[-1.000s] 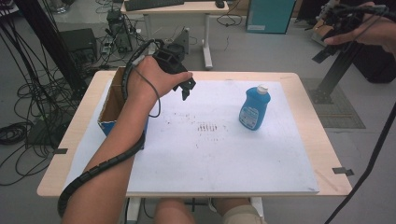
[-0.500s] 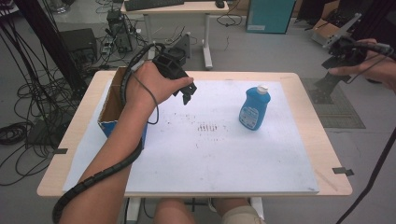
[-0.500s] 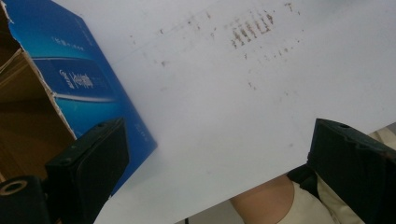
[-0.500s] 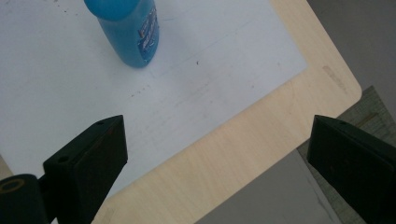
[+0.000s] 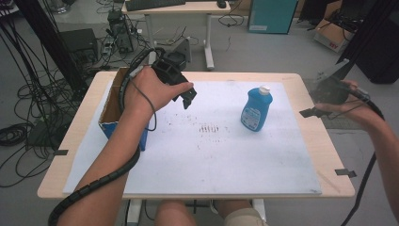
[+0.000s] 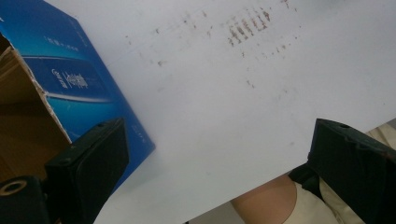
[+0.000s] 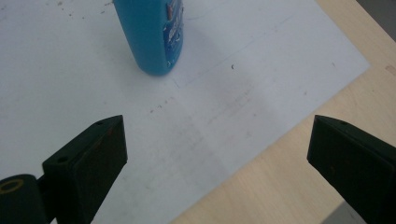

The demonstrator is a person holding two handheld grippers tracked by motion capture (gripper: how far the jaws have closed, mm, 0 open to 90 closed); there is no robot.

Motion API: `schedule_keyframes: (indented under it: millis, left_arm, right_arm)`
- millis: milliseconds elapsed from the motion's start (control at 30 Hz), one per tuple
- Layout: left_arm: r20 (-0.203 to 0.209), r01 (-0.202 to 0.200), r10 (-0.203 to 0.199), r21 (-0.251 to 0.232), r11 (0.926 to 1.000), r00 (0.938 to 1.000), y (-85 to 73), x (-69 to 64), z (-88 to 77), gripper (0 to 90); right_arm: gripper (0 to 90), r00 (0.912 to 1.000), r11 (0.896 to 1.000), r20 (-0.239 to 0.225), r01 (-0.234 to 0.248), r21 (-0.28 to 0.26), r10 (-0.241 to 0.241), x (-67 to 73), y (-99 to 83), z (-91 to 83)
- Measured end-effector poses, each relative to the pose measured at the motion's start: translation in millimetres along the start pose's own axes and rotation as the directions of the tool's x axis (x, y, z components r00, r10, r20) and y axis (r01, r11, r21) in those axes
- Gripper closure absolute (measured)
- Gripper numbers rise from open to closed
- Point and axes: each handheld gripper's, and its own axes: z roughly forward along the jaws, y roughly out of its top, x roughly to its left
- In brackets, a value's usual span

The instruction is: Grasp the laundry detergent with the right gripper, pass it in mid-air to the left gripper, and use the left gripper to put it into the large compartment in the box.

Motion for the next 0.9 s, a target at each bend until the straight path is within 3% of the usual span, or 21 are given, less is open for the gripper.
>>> schedule_keyframes:
  millis: [267,500,567,700,767,800,867,900]
  left_arm:
    - [0.000,0.005,-0.005,0.009,0.9999,1.0000,-4.3,4.1,6.7,5.7]
    - [-0.010,-0.006,0.006,0.013,0.9999,0.9999,-4.8,6.4,9.2,5.7]
    - [-0.004,0.000,0.000,0.011,0.9999,1.0000,-4.8,6.3,10.4,5.7]
    - [-0.003,-0.010,0.010,0.017,0.9998,0.9999,-4.4,5.7,13.1,5.8]
    - [-0.009,-0.014,0.014,0.020,0.9997,0.9999,-4.5,5.2,15.0,5.8]
    - [-0.009,-0.014,0.014,0.020,0.9997,0.9999,-4.5,5.2,15.0,5.8]
    - [-0.008,-0.015,0.015,0.025,0.9996,0.9999,-4.9,5.5,16.2,5.9]
    - [-0.009,-0.014,0.014,0.025,0.9996,0.9999,-5.2,5.6,16.7,5.8]
  right_arm:
    - [4.7,1.0000,0.998,0.007,0.000,-0.058,0.001,17.3,-3.4,30.1]
    - [3.9,0.9995,0.991,0.018,-0.023,-0.134,0.026,29.8,-9.4,59.1]
    - [3.8,0.9986,0.982,0.028,-0.040,-0.185,0.046,35.8,-11.5,71.0]
    - [3.9,0.9976,0.975,0.041,-0.046,-0.215,0.056,42.5,-11.3,82.5]
    - [3.8,0.9969,0.964,0.044,-0.052,-0.261,0.065,49.5,-9.5,91.6]
    - [3.8,0.9969,0.964,0.044,-0.052,-0.261,0.065,49.5,-9.5,91.6]
    - [3.8,0.9966,0.954,0.039,-0.058,-0.296,0.073,53.6,-8.1,97.6]
    - [3.7,0.9955,0.941,0.034,-0.073,-0.330,0.089,57.4,-6.6,103.9]
